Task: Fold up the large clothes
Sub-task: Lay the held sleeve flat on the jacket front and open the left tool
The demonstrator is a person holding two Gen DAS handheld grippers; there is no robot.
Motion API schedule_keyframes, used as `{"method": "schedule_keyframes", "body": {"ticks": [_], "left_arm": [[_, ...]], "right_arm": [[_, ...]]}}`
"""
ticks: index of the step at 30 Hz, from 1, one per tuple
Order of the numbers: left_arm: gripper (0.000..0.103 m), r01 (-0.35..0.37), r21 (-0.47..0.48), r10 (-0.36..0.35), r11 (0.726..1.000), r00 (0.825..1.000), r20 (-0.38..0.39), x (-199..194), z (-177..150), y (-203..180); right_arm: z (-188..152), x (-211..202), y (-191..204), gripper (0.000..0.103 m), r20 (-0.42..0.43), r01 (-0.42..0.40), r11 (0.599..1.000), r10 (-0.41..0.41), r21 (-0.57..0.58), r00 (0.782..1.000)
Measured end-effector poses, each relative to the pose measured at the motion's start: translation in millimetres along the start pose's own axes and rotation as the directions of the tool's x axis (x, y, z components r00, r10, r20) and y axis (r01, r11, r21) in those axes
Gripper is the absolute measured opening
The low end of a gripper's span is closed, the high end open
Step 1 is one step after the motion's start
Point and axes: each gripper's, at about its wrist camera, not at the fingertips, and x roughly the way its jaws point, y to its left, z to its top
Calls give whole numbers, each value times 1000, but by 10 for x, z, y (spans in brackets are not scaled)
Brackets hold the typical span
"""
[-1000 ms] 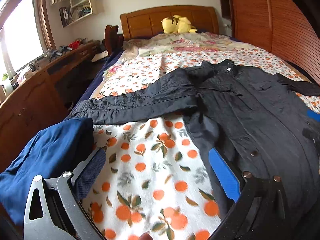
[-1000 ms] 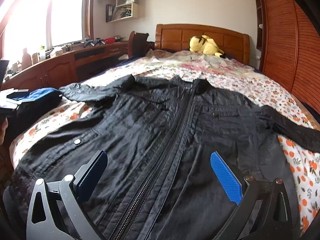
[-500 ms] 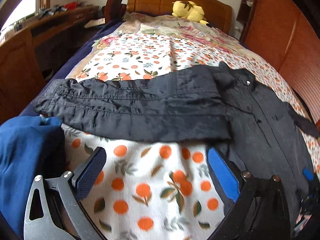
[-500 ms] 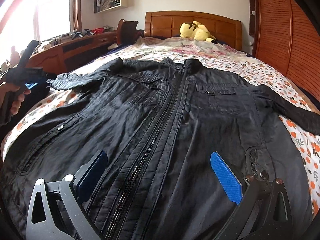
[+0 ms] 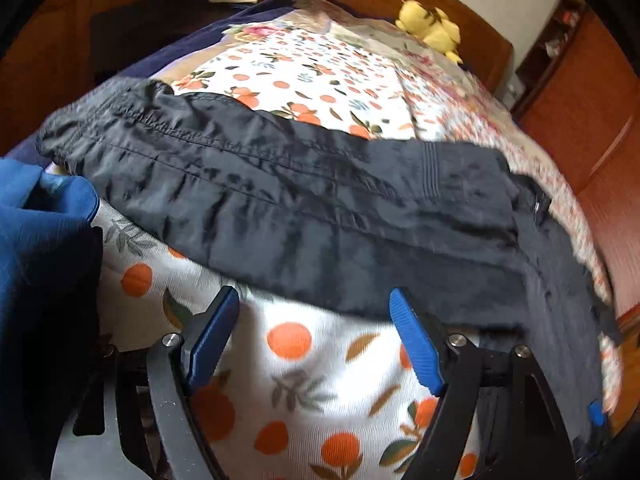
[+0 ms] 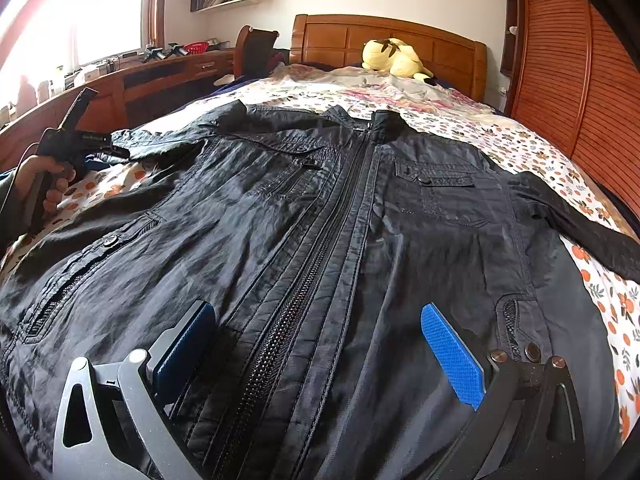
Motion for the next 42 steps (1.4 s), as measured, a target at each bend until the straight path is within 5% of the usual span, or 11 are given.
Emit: {"method": "schedule_keyframes", "body": {"ticks": [9, 11, 13, 21, 31, 42], "left_arm": [[33, 26, -109, -26, 994, 1000, 0, 110, 160, 196], [11, 32, -125, -33, 992, 999, -2, 119, 177, 218], [6, 28, -112, -29, 993, 1000, -9, 114, 191, 185], [4, -44, 79, 37, 996, 996, 78, -322, 272, -505], [4, -39, 266, -2, 963, 988, 153, -1085, 28, -1757], [4, -126, 371, 48, 920, 976, 212, -1148, -642, -2079]], "right_arm": [[-16, -19, -17, 103, 11, -8, 1000, 8, -2, 1000], [-20, -31, -16, 103, 17, -9, 1000, 9, -3, 1000], [-21, -38, -14, 103, 21, -12, 1000, 12, -4, 1000], [-49, -109, -42, 103, 53, -34, 999, 33, 8, 998], [-109, -162, -186, 103, 97, -112, 992, 105, 66, 990], [-122, -116, -216, 103, 98, -114, 990, 106, 86, 990]]}}
